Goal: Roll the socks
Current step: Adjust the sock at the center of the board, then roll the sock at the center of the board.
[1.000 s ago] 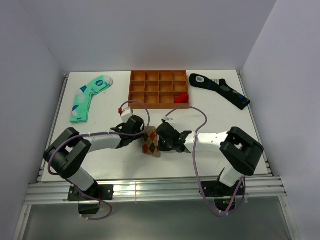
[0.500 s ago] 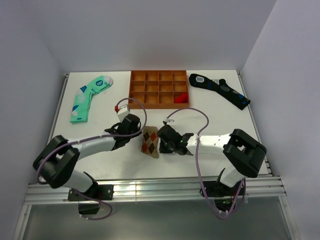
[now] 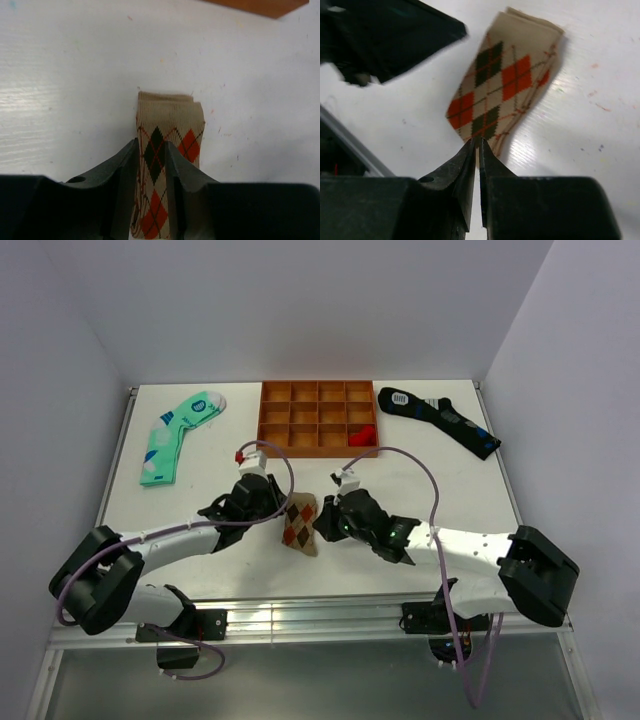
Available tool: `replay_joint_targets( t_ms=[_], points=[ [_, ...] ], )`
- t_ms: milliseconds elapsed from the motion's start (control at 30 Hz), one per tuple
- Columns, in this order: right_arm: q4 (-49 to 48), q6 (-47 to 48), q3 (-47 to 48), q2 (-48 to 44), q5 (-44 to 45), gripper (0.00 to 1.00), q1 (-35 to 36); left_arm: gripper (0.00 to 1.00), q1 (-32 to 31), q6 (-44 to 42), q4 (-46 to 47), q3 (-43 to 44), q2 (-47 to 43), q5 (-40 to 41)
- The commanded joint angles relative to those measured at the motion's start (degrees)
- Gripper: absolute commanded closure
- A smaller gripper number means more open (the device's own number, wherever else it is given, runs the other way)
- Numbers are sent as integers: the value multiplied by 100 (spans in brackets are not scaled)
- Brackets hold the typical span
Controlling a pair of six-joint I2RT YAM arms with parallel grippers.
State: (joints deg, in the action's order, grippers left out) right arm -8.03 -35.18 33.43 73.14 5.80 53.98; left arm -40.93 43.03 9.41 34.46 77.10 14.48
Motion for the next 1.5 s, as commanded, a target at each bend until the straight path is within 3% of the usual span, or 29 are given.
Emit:
replay_joint_targets(
  t_ms=[0,67,500,800,967,1133,1467],
  points=[
    [-1050,669,-153,-169,-552,86,-19,66,14,-364,930,-316,42,-787],
    [-1297,924,-153,-55,-719,84,16,66,15,-426,1343,-413,138,-1192],
    [-2913,1461,-460,1123,-1265,72,96,66,111,-471,2336,-211,1289,-1992],
    [-4215,1400,-952,1974,-1740,61,-229,69,164,-242,2461,-264,1905,-2046],
    [-4777,1329,-1302,2380,-1469,60,-221,70,164,-172,2381,-308,1958,-1967],
    [-5638,1206,-1883,2354,-1293,38,-212,70,164,-224,2206,-229,1975,-1958],
    [-4665,1759,-1647,1862,-73,38,587,71,173,-286,1591,43,1949,-1817]
  ],
)
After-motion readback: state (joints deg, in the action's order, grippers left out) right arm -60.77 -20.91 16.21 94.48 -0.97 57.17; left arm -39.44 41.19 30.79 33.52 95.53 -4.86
